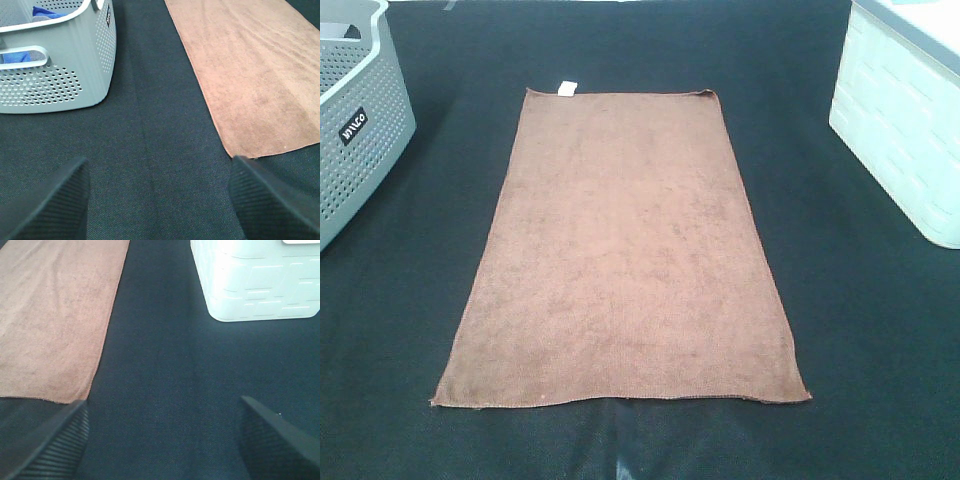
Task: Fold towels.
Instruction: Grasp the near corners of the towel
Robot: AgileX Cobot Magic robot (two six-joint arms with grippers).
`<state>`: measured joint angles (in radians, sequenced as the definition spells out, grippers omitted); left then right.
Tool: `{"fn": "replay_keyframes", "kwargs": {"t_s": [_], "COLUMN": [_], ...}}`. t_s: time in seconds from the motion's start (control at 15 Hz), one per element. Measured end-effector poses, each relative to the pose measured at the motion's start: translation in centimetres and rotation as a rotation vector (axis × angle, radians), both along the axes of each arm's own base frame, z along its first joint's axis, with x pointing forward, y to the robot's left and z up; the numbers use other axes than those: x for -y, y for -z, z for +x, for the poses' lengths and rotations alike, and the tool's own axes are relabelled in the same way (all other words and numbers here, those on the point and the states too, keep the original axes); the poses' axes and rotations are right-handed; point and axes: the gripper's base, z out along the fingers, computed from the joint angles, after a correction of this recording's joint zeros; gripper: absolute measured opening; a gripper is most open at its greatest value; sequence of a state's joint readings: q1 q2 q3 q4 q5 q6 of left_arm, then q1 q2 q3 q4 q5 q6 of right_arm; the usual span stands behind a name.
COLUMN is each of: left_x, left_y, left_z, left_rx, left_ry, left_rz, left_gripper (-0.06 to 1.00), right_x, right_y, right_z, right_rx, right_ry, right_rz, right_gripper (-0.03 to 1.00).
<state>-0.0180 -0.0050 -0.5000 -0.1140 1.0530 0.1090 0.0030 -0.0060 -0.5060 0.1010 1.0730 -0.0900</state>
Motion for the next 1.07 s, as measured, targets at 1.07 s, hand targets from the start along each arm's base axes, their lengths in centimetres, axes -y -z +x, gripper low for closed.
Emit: {"fn": "replay_keyframes", "kwargs": {"t_s": [1.07], "left_x": [0.00], "left_y": [0.00], "left_z": [0.00], "left_rx": [0.000], "left_ry": [0.000], "left_rz": [0.000], "left_gripper": [0.74], "right_x": [0.00], "right_y": [0.00], "right_z": [0.00], "right_rx": [0.000], "right_ry": [0.000], "right_rz": [0.000], "right_gripper": [0.75]}}
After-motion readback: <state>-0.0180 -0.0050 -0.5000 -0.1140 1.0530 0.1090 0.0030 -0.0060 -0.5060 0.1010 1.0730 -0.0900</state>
